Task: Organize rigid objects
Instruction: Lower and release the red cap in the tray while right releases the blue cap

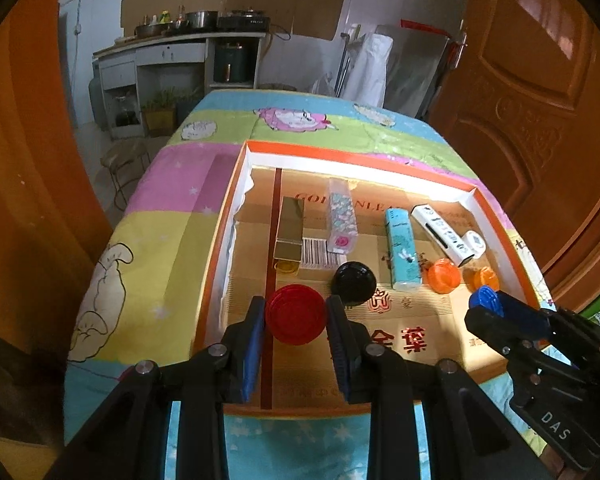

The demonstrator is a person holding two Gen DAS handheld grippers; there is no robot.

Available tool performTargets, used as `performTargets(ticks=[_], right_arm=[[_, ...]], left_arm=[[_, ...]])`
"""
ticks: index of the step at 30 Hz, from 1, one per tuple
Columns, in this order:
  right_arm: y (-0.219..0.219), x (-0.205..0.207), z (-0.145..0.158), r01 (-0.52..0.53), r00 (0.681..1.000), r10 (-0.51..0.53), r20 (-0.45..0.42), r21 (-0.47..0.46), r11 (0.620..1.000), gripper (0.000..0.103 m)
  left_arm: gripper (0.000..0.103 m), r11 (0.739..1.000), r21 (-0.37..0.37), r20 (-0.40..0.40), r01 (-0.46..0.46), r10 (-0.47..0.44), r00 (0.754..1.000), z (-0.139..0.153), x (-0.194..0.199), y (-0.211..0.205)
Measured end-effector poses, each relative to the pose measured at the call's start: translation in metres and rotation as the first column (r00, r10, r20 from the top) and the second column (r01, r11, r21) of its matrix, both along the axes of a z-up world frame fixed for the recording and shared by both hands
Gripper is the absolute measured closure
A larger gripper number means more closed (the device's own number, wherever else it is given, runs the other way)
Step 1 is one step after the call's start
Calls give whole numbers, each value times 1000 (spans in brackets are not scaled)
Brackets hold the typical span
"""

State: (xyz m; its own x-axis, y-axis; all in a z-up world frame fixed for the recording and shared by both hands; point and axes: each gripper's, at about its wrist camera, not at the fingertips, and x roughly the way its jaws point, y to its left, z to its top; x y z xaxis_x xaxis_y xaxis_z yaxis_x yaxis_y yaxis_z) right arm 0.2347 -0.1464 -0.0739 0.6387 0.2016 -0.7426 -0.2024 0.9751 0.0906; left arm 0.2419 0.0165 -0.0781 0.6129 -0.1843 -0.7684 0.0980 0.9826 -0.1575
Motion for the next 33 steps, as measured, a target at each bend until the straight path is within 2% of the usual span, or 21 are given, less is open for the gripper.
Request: performTargets(ticks=[14, 26, 33], right_arm=[[2, 11, -17, -6, 999, 6, -38, -16, 1000, 72], [3, 18, -26, 0, 998, -3, -68, -40, 999, 72], [5, 19, -31, 1, 997, -6, -80, -55, 998, 72]], left_arm=[[72, 1000, 11, -27, 9, -8, 1000, -13, 7, -1], [72, 997, 78, -21, 16, -14, 1000, -17, 8, -7], [72, 997, 79, -20, 19, -17, 1000, -17, 8, -8]])
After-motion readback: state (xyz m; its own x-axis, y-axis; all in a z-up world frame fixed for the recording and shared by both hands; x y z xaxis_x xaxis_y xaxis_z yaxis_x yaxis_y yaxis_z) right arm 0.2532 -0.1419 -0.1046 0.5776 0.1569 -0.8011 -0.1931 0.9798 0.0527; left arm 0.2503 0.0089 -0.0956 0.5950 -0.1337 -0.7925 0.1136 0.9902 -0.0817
